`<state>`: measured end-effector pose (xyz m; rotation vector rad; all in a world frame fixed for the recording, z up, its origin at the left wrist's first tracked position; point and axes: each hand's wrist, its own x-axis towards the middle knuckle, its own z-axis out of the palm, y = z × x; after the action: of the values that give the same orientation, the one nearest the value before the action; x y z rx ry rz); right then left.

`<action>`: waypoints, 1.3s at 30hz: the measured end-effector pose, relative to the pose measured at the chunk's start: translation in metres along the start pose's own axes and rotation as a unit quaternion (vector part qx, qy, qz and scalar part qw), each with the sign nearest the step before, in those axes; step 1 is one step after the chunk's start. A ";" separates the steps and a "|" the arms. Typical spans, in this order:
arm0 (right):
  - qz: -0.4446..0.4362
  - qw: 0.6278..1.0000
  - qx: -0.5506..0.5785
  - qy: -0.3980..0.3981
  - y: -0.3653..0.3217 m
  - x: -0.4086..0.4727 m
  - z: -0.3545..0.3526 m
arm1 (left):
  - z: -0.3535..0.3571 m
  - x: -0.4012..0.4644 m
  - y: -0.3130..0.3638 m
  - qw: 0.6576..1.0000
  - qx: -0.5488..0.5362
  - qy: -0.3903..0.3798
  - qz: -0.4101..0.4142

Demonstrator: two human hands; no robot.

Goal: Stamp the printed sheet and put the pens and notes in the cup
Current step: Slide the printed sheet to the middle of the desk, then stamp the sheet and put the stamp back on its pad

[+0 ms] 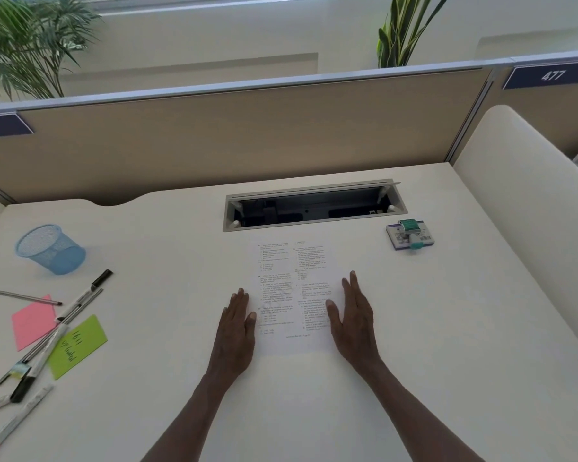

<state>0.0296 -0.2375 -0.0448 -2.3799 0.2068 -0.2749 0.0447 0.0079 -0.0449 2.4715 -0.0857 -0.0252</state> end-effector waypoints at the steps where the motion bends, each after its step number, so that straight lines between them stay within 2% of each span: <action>1: 0.021 0.999 0.034 0.028 0.001 0.004 -0.004 | 0.000 0.001 0.004 1.000 -0.018 0.019 -0.013; 3: 0.049 0.993 0.058 0.089 0.005 0.016 -0.015 | 0.000 0.005 0.016 0.997 -0.034 0.064 -0.009; 5: 0.068 0.986 0.054 0.145 0.013 0.032 -0.029 | 0.001 0.012 0.033 0.994 -0.033 0.104 0.030; 9: 0.119 0.969 0.039 0.214 0.033 0.073 -0.062 | 0.009 0.038 0.078 0.984 -0.035 0.127 0.118; 14: 0.156 0.956 0.024 0.247 0.060 0.116 -0.088 | 0.035 0.075 0.136 0.981 -0.049 0.081 0.169; 21: 0.177 0.952 0.045 0.248 0.086 0.140 -0.088 | 0.085 0.122 0.190 0.985 -0.053 -0.005 0.164; 28: 0.205 0.942 0.060 0.259 0.099 0.146 -0.077 | 0.138 0.165 0.216 0.983 -0.051 -0.113 0.139; 39: 0.171 0.889 0.140 0.401 0.096 0.155 -0.102 | 0.171 0.209 0.239 0.972 -0.045 -0.173 0.155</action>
<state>0.1463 -0.4079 -0.0156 -1.7780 0.8920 -1.0314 0.2328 -0.2991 -0.0297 2.3117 -0.6057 -0.3186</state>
